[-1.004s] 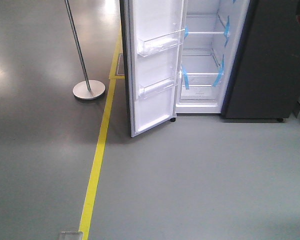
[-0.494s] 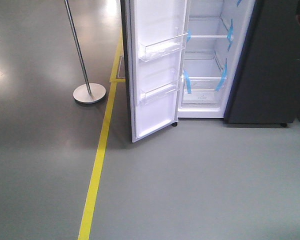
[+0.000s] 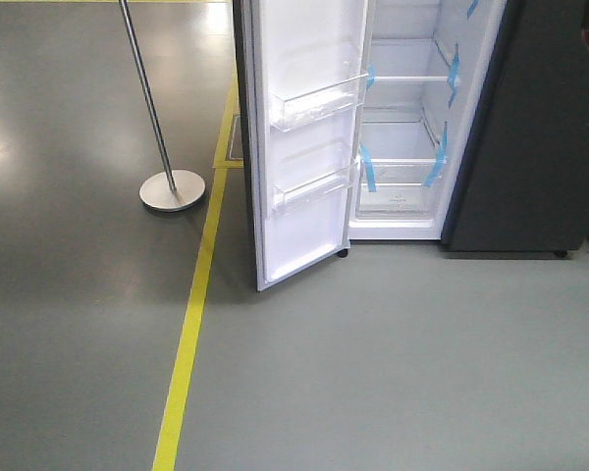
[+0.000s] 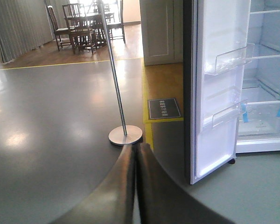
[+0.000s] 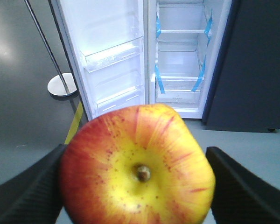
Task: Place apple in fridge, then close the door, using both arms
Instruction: 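Approach the open refrigerator shelves with the apple in the right gripper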
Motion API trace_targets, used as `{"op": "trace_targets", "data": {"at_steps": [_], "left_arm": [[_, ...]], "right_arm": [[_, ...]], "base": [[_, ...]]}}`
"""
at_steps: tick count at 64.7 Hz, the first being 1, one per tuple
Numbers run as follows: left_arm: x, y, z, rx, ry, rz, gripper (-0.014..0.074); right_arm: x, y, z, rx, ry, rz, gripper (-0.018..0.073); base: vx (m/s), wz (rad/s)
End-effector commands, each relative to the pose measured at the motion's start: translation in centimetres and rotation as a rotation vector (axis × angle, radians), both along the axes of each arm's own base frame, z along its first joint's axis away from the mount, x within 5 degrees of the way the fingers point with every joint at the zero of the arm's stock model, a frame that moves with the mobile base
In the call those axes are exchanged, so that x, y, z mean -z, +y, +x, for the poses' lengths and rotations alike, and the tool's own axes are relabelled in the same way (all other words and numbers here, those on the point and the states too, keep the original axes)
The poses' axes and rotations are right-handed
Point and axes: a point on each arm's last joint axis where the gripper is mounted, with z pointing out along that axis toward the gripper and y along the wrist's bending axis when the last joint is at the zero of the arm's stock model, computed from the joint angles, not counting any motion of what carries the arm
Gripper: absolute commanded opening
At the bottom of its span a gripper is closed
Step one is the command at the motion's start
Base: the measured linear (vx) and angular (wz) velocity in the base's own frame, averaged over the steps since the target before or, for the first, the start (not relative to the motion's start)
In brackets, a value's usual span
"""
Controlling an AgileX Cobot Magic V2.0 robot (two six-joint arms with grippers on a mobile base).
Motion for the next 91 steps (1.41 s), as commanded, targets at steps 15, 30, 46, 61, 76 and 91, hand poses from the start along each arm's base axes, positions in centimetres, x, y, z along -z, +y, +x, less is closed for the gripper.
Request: {"op": "trace_targets", "data": {"at_steps": [15,30,46,61,76,91], "left_arm": [[-1.33,-0.08,-0.14,0.009,-0.107,-0.007,-0.0006],[-1.33,-0.08,-0.14,0.009,-0.107,-0.007,-0.0006],[-1.33,-0.08,-0.14,0.009,-0.107,-0.007,-0.0006],[-1.33,-0.08,-0.14,0.009,-0.107,-0.007,-0.0006],[-1.33,-0.08,-0.14,0.009,-0.107,-0.007,-0.0006],[-1.33,-0.08,-0.14,0.009,-0.107,-0.007,-0.0006]], "right_arm": [[-2.24,-0.07,-0.84,0.006,-0.137,0.0,0.0185],[-2.24,-0.07,-0.84,0.006,-0.137,0.0,0.0185],[-2.24,-0.07,-0.84,0.006,-0.137,0.0,0.0185],[-2.24,-0.07,-0.84,0.006,-0.137,0.0,0.0185],[-2.24,-0.07,-0.84,0.006,-0.137,0.0,0.0185],[-2.24,-0.07,-0.84,0.006,-0.137,0.0,0.0185]], "base": [[0.09,0.0],[0.08,0.01],[0.08,0.01],[0.08,0.0],[0.08,0.0],[0.08,0.01]]}}
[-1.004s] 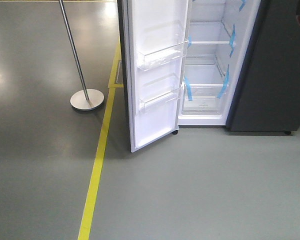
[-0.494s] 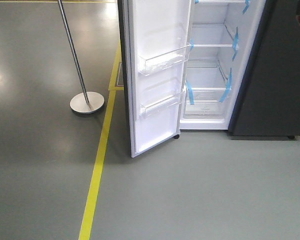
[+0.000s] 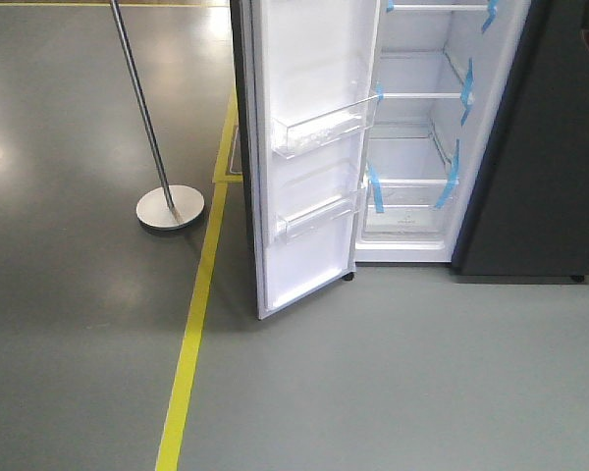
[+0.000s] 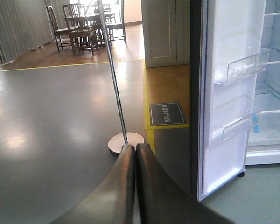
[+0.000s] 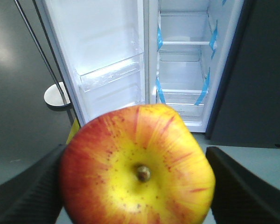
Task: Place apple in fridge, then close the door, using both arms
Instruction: 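Approach the open refrigerator shelves with the apple in the right gripper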
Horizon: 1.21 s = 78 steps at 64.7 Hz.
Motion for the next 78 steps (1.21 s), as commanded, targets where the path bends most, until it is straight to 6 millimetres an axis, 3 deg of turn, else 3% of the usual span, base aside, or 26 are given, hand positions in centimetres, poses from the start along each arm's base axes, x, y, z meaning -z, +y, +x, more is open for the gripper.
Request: {"op": "trace_targets", "data": {"at_steps": [1,78], "left_arm": [[-1.33,-0.08,-0.14,0.009,-0.107,-0.007,-0.0006],[-1.33,-0.08,-0.14,0.009,-0.107,-0.007,-0.0006]], "right_arm": [[-2.24,-0.07,-0.84,0.006,-0.137,0.0,0.0185],[-2.24,-0.07,-0.84,0.006,-0.137,0.0,0.0185]], "base": [[0.08,0.01],[0.07,-0.01]]}}
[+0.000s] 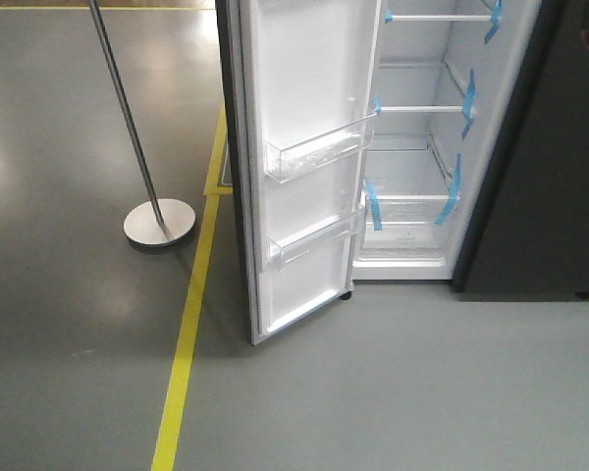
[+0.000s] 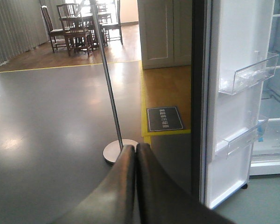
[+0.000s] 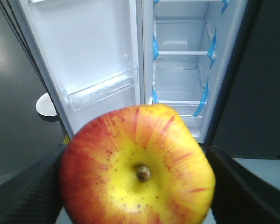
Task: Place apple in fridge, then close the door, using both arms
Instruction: 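Approach the open refrigerator shelves with the apple in the right gripper, then drive closer to the refrigerator door holding the apple in the right gripper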
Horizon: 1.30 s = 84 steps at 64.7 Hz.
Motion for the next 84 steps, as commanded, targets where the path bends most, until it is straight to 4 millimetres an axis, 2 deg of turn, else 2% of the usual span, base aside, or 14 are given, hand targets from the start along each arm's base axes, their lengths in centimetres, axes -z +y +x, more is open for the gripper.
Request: {"op": "trace_targets", "data": {"at_steps": [1,84], "left_arm": [[-1.33,-0.08,-0.14,0.009,-0.107,-0.007,-0.0006],[-1.33,-0.08,-0.14,0.009,-0.107,-0.007,-0.0006]], "right_arm": [[-2.24,-0.07,-0.84,0.006,-0.137,0.0,0.0185],[-2.24,-0.07,-0.84,0.006,-0.137,0.0,0.0185]], "base": [[0.07,-0.01],[0.09,-0.01]]}}
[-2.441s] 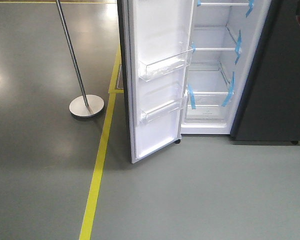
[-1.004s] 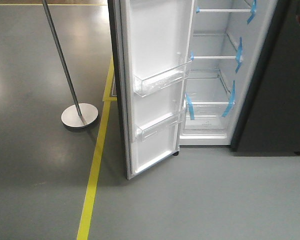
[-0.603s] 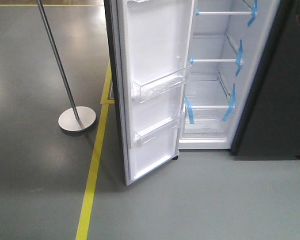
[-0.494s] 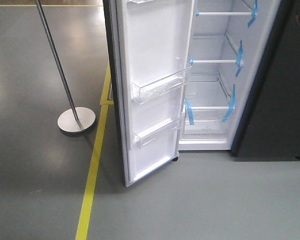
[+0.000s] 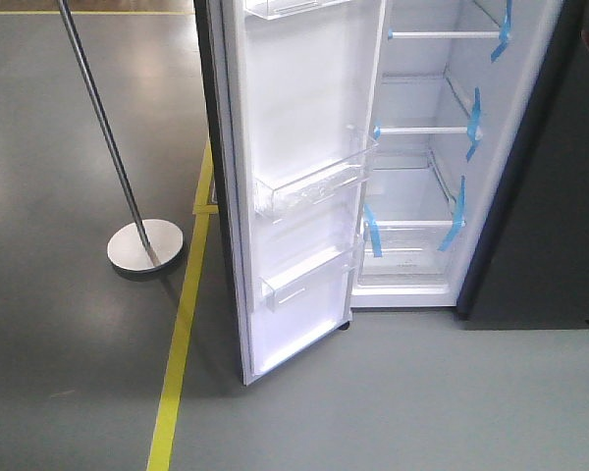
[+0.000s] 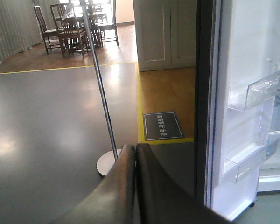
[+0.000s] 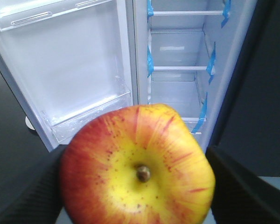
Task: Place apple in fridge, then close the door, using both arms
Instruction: 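Drive closer to the refrigerator door holding the apple in the right gripper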
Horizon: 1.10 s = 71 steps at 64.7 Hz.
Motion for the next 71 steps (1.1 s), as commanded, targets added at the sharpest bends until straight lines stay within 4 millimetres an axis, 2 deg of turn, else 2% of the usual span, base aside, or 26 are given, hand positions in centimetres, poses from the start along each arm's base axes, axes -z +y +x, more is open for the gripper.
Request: {"op": "trace_targets", "data": {"at_steps": [1,71], "left_arm": [[-1.33,-0.08,-0.14,0.009,-0.107,-0.007,-0.0006],[-1.33,-0.08,-0.14,0.009,-0.107,-0.007,-0.0006]], "right_arm": [[-2.24,-0.07,-0.84,0.006,-0.137,0.0,0.0185],[-2.25,-0.07,-0.84,0.006,-0.138,0.0,0.0185]], "base": [[0.09,-0.01],[0.08,0.02]]}}
